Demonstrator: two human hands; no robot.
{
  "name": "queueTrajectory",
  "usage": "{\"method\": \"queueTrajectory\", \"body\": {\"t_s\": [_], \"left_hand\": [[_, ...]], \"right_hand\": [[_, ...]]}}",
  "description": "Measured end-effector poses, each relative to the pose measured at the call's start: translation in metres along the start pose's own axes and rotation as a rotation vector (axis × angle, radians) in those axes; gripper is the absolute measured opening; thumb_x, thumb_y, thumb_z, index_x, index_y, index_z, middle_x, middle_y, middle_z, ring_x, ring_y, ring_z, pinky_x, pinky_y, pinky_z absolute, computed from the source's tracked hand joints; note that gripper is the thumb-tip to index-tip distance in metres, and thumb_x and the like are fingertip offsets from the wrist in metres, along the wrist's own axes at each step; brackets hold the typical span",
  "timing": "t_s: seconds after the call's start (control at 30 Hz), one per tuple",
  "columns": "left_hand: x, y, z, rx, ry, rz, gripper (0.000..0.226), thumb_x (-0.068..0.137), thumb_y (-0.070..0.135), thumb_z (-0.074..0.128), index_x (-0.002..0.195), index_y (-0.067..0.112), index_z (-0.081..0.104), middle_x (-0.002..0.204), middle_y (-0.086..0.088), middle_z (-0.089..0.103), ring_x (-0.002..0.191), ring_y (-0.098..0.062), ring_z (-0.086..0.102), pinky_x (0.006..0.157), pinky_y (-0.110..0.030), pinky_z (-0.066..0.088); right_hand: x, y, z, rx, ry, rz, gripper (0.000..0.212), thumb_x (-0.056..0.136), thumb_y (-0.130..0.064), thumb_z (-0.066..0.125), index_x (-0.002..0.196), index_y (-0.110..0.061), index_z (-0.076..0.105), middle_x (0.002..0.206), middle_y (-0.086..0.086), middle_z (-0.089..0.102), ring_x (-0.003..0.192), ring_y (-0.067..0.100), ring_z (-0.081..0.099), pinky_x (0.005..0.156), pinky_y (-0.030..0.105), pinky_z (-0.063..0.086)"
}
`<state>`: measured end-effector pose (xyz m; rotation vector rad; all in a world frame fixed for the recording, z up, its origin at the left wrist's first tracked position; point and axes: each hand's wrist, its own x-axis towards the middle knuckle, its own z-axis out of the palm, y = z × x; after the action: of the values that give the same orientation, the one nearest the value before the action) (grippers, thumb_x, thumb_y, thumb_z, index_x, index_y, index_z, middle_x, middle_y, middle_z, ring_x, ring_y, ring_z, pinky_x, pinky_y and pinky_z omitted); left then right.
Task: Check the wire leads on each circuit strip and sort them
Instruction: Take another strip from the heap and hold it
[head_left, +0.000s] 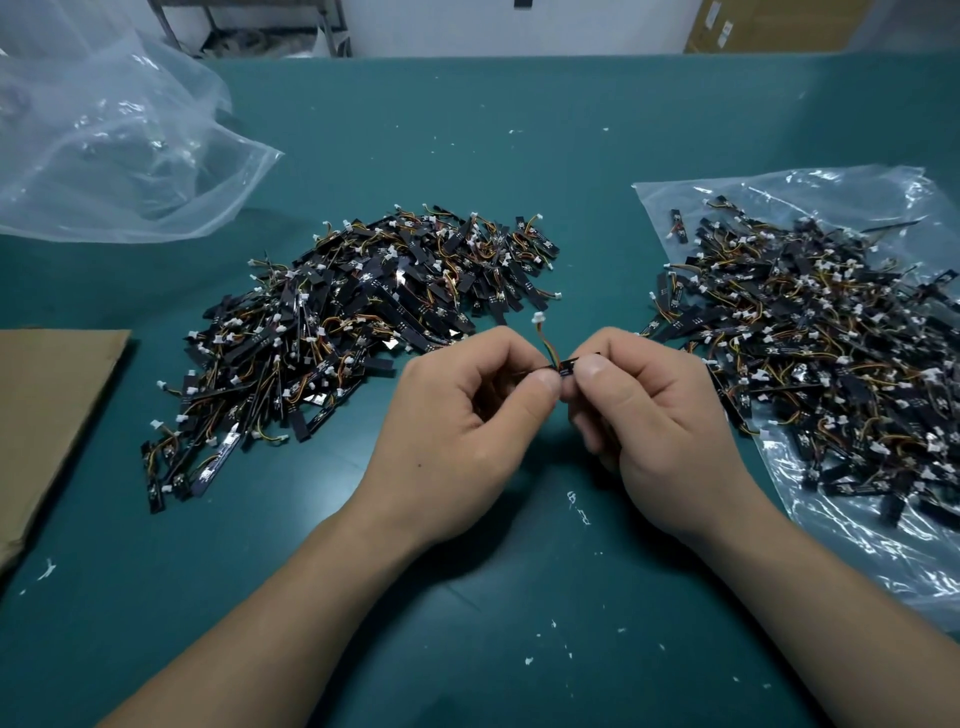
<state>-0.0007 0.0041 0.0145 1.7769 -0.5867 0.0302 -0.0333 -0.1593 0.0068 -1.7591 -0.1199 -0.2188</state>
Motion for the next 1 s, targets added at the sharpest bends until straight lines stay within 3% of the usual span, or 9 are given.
{"method": "queueTrajectory", "body": {"t_s": [0.1,0.37,0.67,0.77,1.0], "left_hand": [[-0.0001,-0.0011,0.0008,0.045,-0.017,-0.013,0.015,0.094,0.017,0.06,0.079,0.013,0.064,0.062,0.01,0.049,0.057,-0.006,0.041,0.057,-0.019,0.033],[0.0019,-0.0028,0.0005,0.087,-0.019,-0.035,0.016,0.095,0.02,0.059,0.079,0.017,0.059,0.063,0.015,0.048,0.06,-0.005,0.042,0.059,-0.016,0.034],[0.0018,-0.0039,0.0011,0.03,-0.004,-0.061,0.018,0.098,0.02,0.053,0.085,0.014,0.065,0.059,0.017,0.049,0.055,-0.004,0.041,0.056,-0.019,0.033],[0.0023,-0.0044,0.001,0.011,0.017,-0.072,0.019,0.095,0.019,0.051,0.08,0.014,0.06,0.06,0.007,0.047,0.056,-0.008,0.039,0.056,-0.028,0.033],[0.0028,-0.0057,0.0017,0.089,0.009,-0.081,0.018,0.094,0.018,0.05,0.079,0.012,0.059,0.06,0.013,0.047,0.058,-0.007,0.042,0.059,-0.024,0.033]], "right_hand": [[-0.0001,0.0005,0.0,-0.016,0.0,0.007,0.028,0.093,-0.037,0.05,0.075,-0.018,0.06,0.052,0.003,0.051,0.047,0.012,0.042,0.048,0.021,0.035],[0.0033,0.0023,0.0012,-0.183,0.018,0.021,0.031,0.09,-0.041,0.049,0.071,-0.018,0.057,0.058,0.009,0.051,0.05,0.009,0.041,0.05,0.029,0.036],[0.0027,0.0004,0.001,-0.099,0.044,0.024,0.028,0.092,-0.039,0.05,0.073,-0.022,0.061,0.051,0.001,0.052,0.046,0.009,0.042,0.048,0.025,0.037],[0.0015,0.0,0.0008,-0.096,-0.003,0.016,0.026,0.097,-0.032,0.053,0.075,-0.022,0.063,0.051,0.001,0.054,0.045,0.009,0.042,0.048,0.023,0.036],[0.0014,-0.0007,0.0021,-0.16,0.018,0.022,0.026,0.096,-0.024,0.054,0.072,-0.022,0.063,0.051,0.005,0.055,0.046,0.011,0.044,0.048,0.026,0.037]]}}
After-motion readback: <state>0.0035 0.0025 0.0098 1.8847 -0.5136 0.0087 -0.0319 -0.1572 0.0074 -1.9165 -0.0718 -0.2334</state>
